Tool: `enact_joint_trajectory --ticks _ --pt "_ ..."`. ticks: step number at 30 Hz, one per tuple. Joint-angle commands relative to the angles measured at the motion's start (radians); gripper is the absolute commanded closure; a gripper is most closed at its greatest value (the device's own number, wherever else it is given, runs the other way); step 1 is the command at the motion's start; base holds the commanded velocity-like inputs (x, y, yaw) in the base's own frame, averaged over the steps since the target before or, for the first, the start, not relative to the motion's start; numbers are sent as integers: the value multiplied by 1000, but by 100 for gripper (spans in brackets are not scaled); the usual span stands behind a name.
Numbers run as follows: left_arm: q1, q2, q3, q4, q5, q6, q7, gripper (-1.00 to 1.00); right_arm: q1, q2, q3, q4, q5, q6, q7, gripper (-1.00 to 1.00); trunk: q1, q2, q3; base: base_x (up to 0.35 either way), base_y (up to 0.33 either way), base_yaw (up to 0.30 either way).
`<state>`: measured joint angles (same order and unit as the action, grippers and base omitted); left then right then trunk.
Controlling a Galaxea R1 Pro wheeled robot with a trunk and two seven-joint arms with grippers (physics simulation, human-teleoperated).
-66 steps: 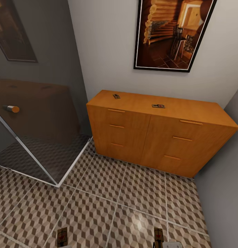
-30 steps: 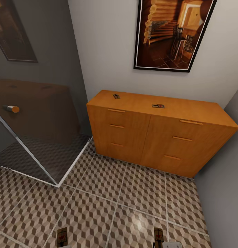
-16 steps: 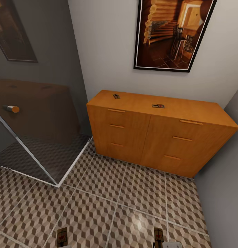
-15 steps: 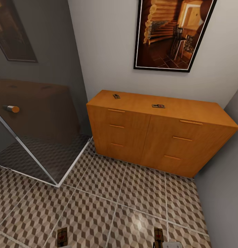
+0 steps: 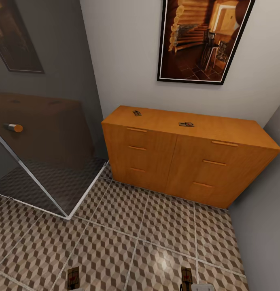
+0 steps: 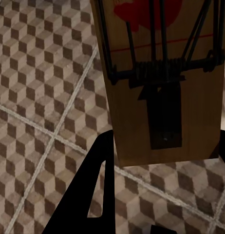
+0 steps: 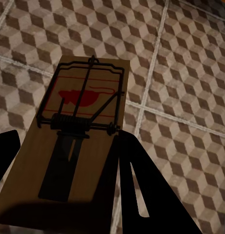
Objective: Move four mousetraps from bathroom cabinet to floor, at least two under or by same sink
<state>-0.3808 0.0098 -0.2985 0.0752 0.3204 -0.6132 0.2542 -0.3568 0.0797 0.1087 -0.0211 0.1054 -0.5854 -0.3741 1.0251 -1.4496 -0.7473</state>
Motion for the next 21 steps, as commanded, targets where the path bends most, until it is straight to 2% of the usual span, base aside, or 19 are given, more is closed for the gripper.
enact_joint_trajectory --ticks 1,21 --pt "-1 -1 -8 3 0 -3 8 100 -1 0 3 1 7 -1 -5 100 0 0 -1 0 0 0" --pt "-2 -1 -8 3 0 -4 8 100 -1 0 3 1 7 -1 -5 100 0 0 -1 0 0 0"
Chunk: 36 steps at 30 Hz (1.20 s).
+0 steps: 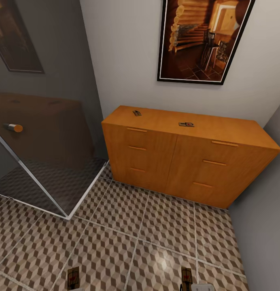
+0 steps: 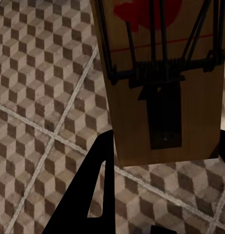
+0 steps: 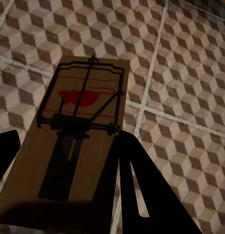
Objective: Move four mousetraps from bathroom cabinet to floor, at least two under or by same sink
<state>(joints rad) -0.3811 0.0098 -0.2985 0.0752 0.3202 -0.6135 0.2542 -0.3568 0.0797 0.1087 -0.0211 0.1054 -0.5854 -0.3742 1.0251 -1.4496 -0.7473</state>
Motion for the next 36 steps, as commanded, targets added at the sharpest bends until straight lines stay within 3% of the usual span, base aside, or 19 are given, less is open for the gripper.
enact_joint_trajectory --ticks 1,36 --pt "-1 -1 -8 3 0 -3 8 100 -1 0 3 1 7 -1 -5 100 0 0 -1 0 0 0" --pt "-1 -1 -8 3 0 -3 8 100 -1 0 3 1 7 -1 -5 100 0 0 -1 0 0 0"
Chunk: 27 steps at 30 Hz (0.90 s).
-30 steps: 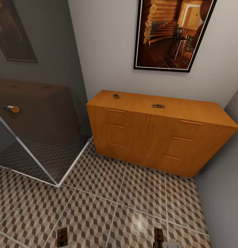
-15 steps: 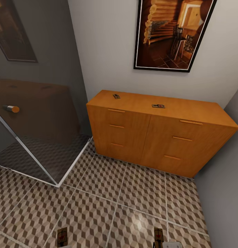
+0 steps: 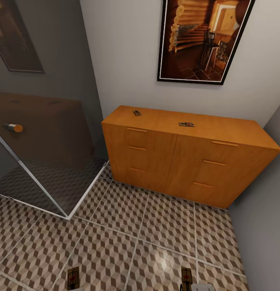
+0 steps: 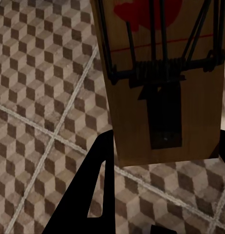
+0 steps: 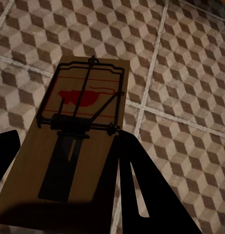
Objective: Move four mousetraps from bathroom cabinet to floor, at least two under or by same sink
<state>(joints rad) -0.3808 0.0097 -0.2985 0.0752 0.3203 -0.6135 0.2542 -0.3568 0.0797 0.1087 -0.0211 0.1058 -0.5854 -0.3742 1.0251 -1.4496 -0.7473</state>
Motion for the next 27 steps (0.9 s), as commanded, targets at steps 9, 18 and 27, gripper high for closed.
enact_joint_trajectory --ticks 9,18,27 --pt "-1 -1 -8 3 0 -3 8 100 -1 0 3 1 6 -1 -5 100 0 0 -1 0 0 0" --pt "-1 -1 -8 3 0 -3 8 100 -1 0 3 1 6 -1 -5 100 0 0 -1 0 0 0" --pt "-1 -1 -8 3 0 -3 8 100 -1 0 3 1 6 -1 -5 100 0 0 -1 0 0 0"
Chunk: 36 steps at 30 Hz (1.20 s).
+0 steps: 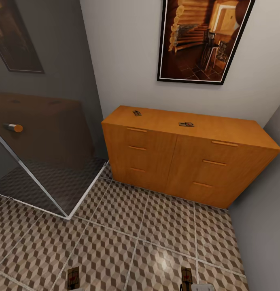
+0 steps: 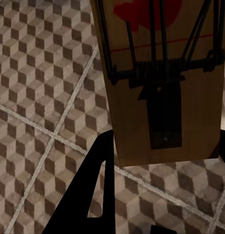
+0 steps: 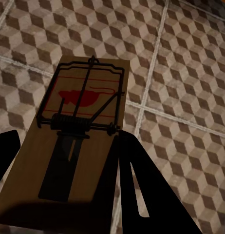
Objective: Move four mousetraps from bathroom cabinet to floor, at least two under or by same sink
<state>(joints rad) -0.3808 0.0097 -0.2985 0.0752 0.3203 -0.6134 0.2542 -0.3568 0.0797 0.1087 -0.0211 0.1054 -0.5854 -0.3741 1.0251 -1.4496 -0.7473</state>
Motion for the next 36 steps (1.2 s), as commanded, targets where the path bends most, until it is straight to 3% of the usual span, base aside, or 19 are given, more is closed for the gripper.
enact_joint_trajectory --ticks 1,36 --pt "-1 -1 -8 3 0 -3 8 100 -1 0 3 1 7 -1 -5 100 0 0 -1 0 0 0" --pt "-2 -1 -8 3 -1 -3 8 100 -1 0 3 1 7 -1 -5 100 0 0 -1 0 0 0"
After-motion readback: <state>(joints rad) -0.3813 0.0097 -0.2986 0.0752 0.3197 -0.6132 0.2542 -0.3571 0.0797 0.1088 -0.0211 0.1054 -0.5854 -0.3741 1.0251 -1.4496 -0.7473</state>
